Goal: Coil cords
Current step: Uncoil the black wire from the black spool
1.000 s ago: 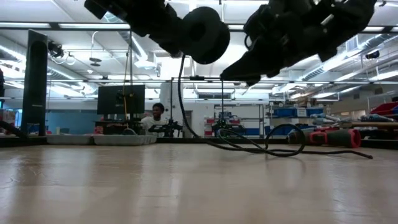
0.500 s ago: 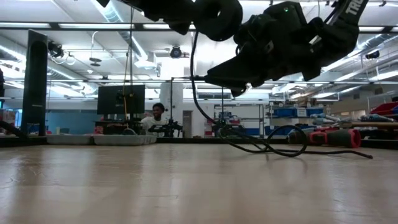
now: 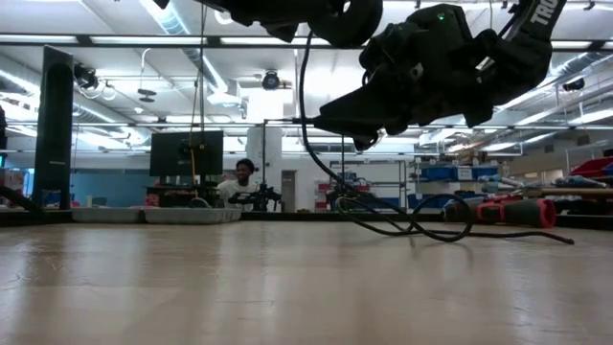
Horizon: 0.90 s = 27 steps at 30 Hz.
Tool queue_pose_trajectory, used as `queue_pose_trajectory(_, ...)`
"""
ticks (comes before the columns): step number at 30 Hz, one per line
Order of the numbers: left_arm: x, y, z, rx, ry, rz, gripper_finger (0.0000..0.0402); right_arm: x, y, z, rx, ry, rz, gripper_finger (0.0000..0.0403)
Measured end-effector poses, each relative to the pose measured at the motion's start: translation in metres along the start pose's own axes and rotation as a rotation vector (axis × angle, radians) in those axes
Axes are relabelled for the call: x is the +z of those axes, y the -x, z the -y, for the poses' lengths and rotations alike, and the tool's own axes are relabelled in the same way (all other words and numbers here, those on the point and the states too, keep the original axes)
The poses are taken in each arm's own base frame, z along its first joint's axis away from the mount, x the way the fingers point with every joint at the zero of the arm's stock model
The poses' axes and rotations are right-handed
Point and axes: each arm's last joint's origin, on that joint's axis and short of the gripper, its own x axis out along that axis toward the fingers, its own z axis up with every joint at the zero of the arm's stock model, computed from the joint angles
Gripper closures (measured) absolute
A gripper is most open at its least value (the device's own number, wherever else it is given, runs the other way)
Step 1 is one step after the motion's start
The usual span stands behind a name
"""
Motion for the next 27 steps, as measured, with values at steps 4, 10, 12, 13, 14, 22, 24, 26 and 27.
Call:
queue_pose_trajectory(4,0.002,0.000,-0.001,0.025,-0.018,0.015,0.0401,0.000,0.000,0.000,0.013,0.004,0.006,0.0274)
queue_pose_trajectory(10,0.004,0.000,-0.001,0.032,-0.024,0.036,0.0401,-0.002,0.003,0.005,0.033,-0.002,0.003,0.0275)
queue_pose_trajectory(12,0.005,0.000,0.001,0.027,-0.026,0.037,0.0401,0.000,0.006,0.009,0.041,-0.030,0.022,0.0275)
queue_pose_trajectory(13,0.005,-0.001,0.002,0.024,-0.029,0.040,0.0401,0.000,0.007,0.011,0.045,-0.045,0.031,0.0275)
queue_pose_trajectory(14,0.006,-0.001,0.003,0.023,-0.037,0.046,0.0401,0.001,0.008,0.012,0.048,-0.058,0.038,0.0275)
queue_pose_trajectory(22,0.012,0.000,0.002,0.039,-0.094,0.105,0.0401,0.013,0.006,0.008,0.131,-0.143,0.108,0.0275)
queue_pose_trajectory(24,0.015,0.001,0.002,0.048,-0.099,0.128,0.0401,0.018,0.004,0.008,0.171,-0.145,0.121,0.0275)
queue_pose_trajectory(26,0.019,0.004,0.001,0.057,-0.102,0.150,0.0401,0.024,0.002,0.007,0.206,-0.139,0.132,0.0275)
queue_pose_trajectory(27,0.020,0.006,0.001,0.060,-0.104,0.158,0.0401,0.027,0.001,0.007,0.216,-0.135,0.139,0.0275)
